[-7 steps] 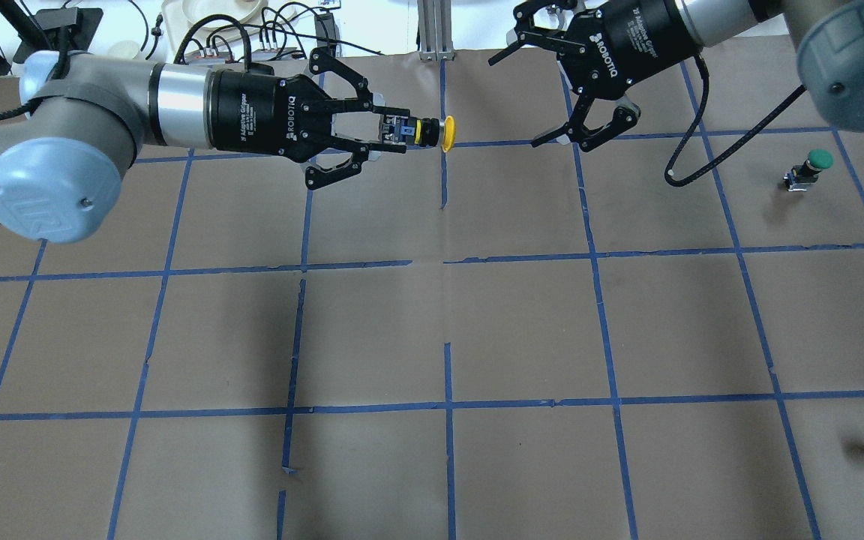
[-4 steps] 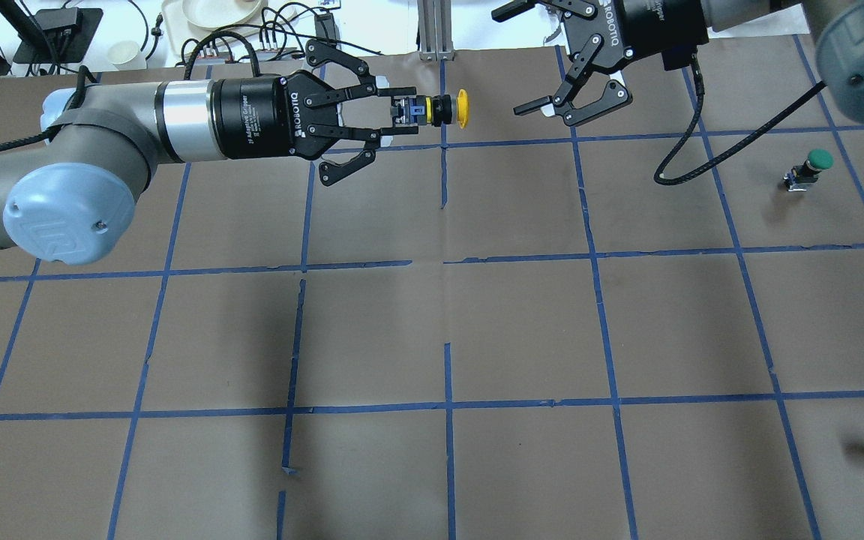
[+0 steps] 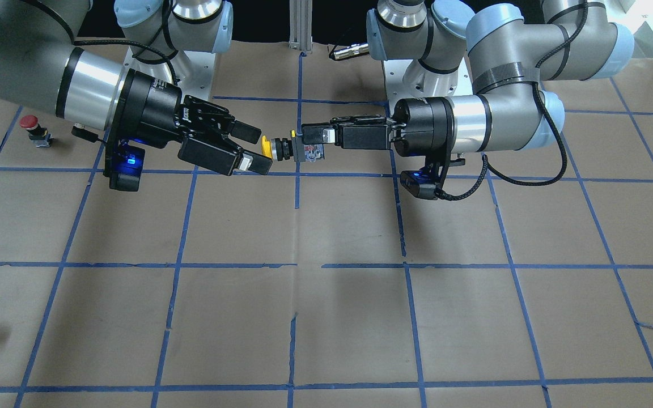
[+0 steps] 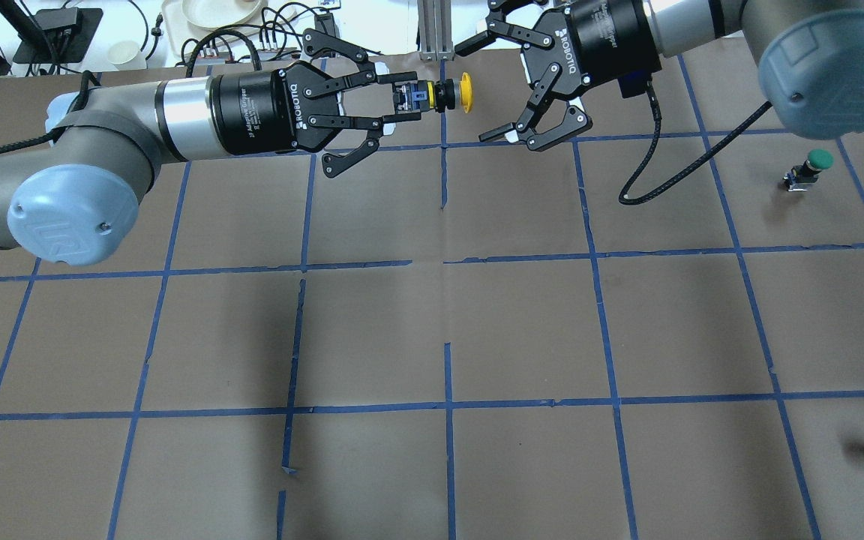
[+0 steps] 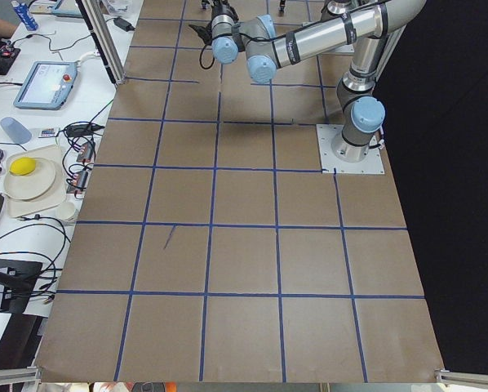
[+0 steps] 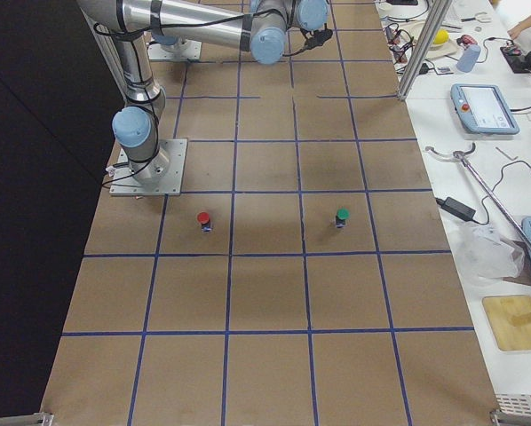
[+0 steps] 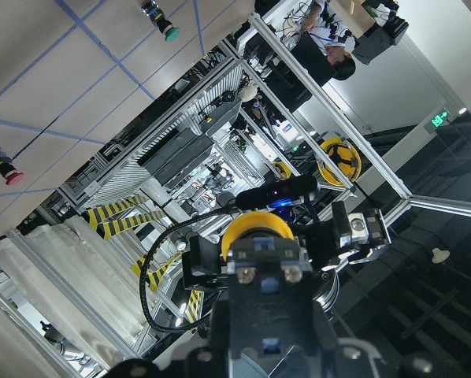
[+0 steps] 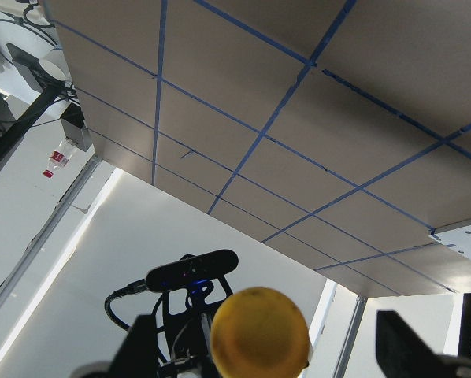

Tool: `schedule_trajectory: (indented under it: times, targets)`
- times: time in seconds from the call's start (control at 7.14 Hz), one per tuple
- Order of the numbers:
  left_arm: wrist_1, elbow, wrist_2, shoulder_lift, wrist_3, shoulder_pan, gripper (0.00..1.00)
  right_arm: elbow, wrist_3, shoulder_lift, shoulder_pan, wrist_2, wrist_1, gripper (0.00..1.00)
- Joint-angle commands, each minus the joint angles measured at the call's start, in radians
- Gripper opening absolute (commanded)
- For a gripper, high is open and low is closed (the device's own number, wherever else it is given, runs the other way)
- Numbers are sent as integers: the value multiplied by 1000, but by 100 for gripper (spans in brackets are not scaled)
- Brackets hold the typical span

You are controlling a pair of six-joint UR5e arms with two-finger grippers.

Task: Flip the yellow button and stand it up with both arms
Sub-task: 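Bring the right gripper to the button held by the left gripper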

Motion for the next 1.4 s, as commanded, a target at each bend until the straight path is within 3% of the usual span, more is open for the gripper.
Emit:
schedule_trajectory:
  times: [0.0, 0.14, 0.28, 0.42, 0.7, 0.84, 0.98, 1.12, 1.26]
  targets:
    - [2, 2, 0, 2, -3, -29, 1, -4, -33, 10, 6, 37, 1, 78]
    - [2, 0, 0, 2, -3, -30, 1, -6, -40, 7, 6, 37, -1, 60]
    - [0, 5, -2, 5, -6, -30, 1, -6, -56, 4, 4, 37, 2, 24]
    - [0, -1, -18, 17, -8, -30, 1, -6, -64, 1, 1, 36, 2, 14]
    - [0, -1, -19, 27, -21, -30, 1, -7, -63, -1, 1, 36, 2, 11]
    - [0, -1, -20, 24, -23, -30, 9, -9, -61, -1, -2, 36, 2, 11]
    - [0, 2, -19, 24, -31, -30, 79, -9, -61, -2, -4, 34, 2, 11]
    - [0, 5, -17, 24, -76, -30, 95, -10, -61, -2, -5, 33, 1, 11]
    - [2, 11, -16, 27, -96, -30, 97, -12, -63, -2, -7, 30, 1, 11]
